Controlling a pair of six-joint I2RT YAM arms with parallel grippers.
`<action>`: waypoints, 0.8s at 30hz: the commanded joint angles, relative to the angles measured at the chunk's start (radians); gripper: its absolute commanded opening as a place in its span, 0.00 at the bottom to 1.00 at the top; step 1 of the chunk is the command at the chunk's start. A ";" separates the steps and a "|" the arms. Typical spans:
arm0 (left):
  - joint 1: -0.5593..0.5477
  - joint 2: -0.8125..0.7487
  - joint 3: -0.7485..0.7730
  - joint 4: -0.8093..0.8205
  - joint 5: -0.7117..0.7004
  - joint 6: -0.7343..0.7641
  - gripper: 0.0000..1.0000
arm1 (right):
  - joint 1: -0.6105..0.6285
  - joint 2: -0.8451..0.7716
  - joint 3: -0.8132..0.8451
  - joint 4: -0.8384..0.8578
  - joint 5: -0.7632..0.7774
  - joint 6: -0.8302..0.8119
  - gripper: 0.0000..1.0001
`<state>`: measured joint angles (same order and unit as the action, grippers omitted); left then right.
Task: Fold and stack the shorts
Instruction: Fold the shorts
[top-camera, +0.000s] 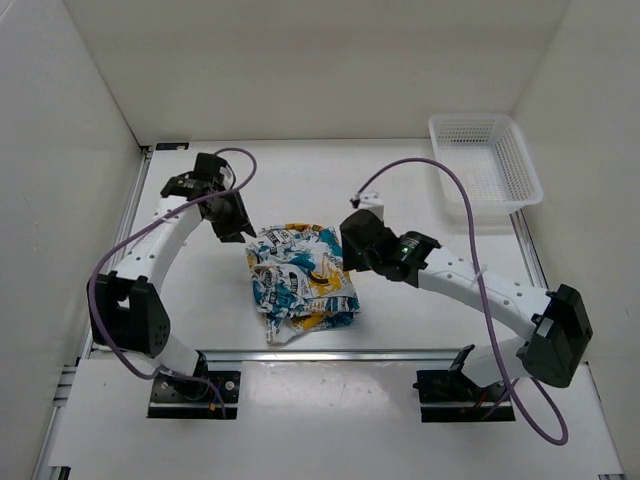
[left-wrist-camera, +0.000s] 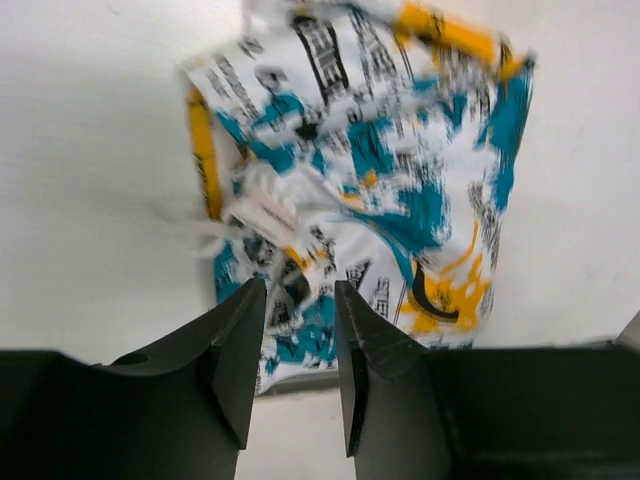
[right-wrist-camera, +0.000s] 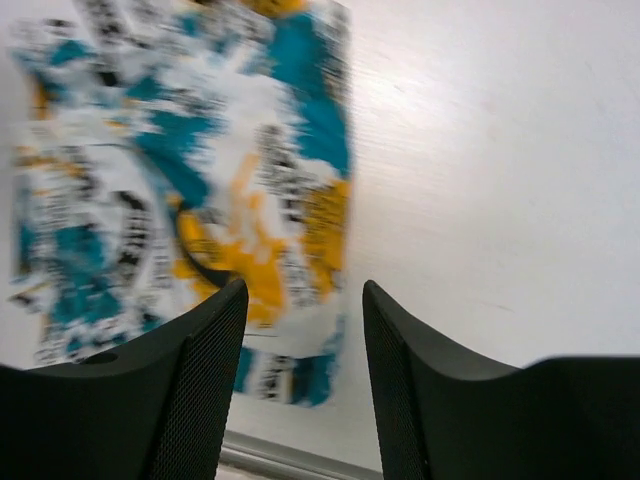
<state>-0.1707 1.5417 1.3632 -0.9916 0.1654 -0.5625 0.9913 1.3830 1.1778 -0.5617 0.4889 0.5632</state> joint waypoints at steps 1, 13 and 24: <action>-0.094 -0.038 -0.074 -0.007 0.046 0.015 0.44 | -0.084 -0.048 -0.105 0.006 -0.094 0.067 0.55; -0.202 0.204 -0.162 0.110 -0.061 -0.013 0.10 | -0.128 0.175 -0.061 0.123 -0.398 -0.005 0.12; -0.202 0.345 -0.001 0.100 -0.125 0.000 0.10 | -0.174 0.418 0.034 0.131 -0.428 0.061 0.00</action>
<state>-0.3752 1.8828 1.2644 -0.9241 0.0731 -0.5724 0.8421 1.8103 1.1423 -0.4198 0.0566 0.6006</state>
